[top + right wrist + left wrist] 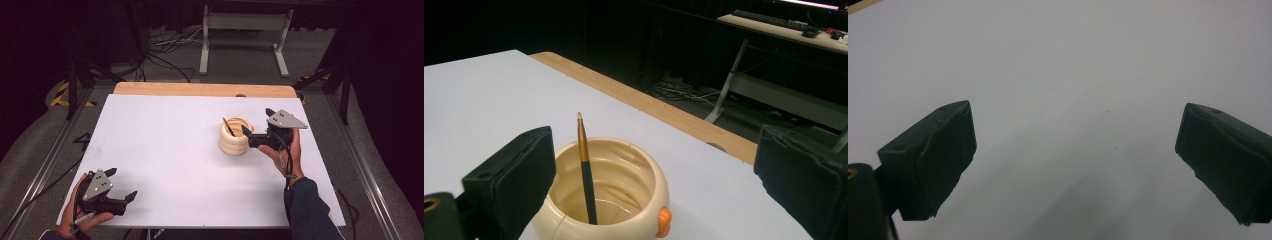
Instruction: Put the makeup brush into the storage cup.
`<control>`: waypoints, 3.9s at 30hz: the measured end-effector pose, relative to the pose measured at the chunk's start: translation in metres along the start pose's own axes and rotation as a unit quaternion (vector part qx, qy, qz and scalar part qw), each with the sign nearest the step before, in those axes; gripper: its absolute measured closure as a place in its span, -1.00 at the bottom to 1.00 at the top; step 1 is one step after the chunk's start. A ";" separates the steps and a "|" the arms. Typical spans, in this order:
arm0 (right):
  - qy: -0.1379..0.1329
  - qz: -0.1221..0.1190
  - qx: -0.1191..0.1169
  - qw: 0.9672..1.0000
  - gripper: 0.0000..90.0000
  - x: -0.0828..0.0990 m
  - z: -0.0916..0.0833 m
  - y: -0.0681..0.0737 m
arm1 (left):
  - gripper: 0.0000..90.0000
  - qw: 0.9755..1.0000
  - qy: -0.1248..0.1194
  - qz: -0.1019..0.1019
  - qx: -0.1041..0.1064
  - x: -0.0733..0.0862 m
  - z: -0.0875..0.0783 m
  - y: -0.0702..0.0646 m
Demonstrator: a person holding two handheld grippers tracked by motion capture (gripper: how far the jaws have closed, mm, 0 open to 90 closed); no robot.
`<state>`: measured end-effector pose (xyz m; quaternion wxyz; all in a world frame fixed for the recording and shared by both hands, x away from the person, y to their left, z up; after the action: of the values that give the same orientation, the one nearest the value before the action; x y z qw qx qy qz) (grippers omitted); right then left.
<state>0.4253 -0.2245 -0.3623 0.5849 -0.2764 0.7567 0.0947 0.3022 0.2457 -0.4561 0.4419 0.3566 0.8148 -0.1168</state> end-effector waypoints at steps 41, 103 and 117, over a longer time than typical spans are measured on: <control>0.013 -0.028 0.005 1.000 -0.90 0.008 -0.027 -0.004 | -0.91 1.000 0.001 0.001 -0.001 0.000 0.000 -0.001; 0.031 -0.068 -0.009 0.997 -0.90 0.041 -0.076 0.000 | -0.91 1.000 0.003 0.004 -0.005 0.000 -0.001 -0.001; 0.038 -0.076 -0.009 0.996 -0.90 0.052 -0.091 -0.001 | -0.91 1.000 0.001 0.004 -0.004 0.000 0.000 -0.001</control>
<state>0.3416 -0.2833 -0.3842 0.5586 -0.3416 0.7544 0.0467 0.3014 0.2447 -0.4558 0.4428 0.3584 0.8143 -0.1112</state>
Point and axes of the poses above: each handheld gripper's, and its own axes: z roughly forward along the jaws, x roughly out of its underside, y roughly to its left, the point moved 2 cm from there along z, roughly forward along the jaws
